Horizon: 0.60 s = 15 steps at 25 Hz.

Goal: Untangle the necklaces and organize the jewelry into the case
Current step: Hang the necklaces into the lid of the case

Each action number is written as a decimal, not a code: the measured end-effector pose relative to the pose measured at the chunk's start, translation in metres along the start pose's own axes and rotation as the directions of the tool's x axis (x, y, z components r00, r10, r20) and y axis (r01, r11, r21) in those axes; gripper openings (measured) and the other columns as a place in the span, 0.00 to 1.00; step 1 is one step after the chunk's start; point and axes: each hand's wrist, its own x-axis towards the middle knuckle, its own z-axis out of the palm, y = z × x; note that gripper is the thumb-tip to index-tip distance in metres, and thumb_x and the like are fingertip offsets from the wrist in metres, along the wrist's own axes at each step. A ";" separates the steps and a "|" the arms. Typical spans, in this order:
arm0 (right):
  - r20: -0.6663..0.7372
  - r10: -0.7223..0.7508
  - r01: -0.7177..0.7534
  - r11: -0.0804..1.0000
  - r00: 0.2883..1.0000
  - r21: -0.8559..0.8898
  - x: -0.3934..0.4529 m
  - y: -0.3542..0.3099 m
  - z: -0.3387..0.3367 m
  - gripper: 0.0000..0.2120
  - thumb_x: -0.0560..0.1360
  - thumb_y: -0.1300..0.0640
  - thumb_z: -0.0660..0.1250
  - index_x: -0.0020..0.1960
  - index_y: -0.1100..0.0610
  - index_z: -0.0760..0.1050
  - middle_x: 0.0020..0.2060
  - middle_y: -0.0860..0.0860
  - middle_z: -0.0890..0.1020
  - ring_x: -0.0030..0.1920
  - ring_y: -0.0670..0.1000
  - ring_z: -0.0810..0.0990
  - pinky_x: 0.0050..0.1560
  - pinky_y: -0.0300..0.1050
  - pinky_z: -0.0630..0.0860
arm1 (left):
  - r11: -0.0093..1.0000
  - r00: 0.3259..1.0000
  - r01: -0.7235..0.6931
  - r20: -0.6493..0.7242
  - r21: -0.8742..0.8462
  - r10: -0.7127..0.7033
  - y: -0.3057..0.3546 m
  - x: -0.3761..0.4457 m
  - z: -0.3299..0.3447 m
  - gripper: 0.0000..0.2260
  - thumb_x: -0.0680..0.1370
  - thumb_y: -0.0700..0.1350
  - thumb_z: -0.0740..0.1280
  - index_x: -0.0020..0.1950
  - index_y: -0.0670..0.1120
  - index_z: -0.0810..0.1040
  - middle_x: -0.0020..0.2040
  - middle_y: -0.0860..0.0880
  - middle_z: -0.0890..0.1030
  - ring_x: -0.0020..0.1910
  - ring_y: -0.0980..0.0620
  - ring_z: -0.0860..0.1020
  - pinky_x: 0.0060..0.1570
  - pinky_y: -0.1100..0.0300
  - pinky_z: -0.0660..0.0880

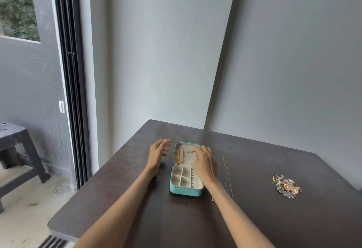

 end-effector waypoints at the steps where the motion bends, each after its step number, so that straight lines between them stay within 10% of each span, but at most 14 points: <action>1: 0.009 0.006 -0.006 1.000 1.000 0.004 0.001 0.002 -0.003 0.19 0.70 0.72 0.58 0.51 0.56 0.79 0.47 0.52 0.79 0.52 0.55 0.75 0.48 0.49 0.72 | 0.999 0.999 -0.044 -0.006 0.030 0.044 0.006 0.002 0.003 0.14 0.73 0.53 0.60 0.45 0.48 0.81 0.45 0.49 0.81 0.40 0.53 0.76 0.40 0.62 0.72; 6: 0.092 0.048 -0.051 0.998 0.995 0.022 0.009 0.007 -0.010 0.14 0.75 0.66 0.59 0.53 0.54 0.79 0.51 0.50 0.78 0.57 0.51 0.72 0.53 0.46 0.70 | 0.962 0.965 -0.215 0.189 0.168 0.183 0.048 0.021 0.037 0.17 0.73 0.57 0.59 0.45 0.46 0.82 0.40 0.49 0.82 0.36 0.55 0.77 0.37 0.66 0.73; 15: 0.044 0.358 -0.357 0.934 0.933 -0.020 0.005 0.068 -0.034 0.12 0.78 0.62 0.58 0.56 0.54 0.77 0.58 0.52 0.78 0.60 0.53 0.75 0.51 0.43 0.71 | 0.799 0.859 -0.194 0.491 0.569 -0.141 0.050 0.033 0.126 0.11 0.76 0.35 0.63 0.55 0.36 0.80 0.44 0.41 0.82 0.30 0.57 0.76 0.33 0.66 0.73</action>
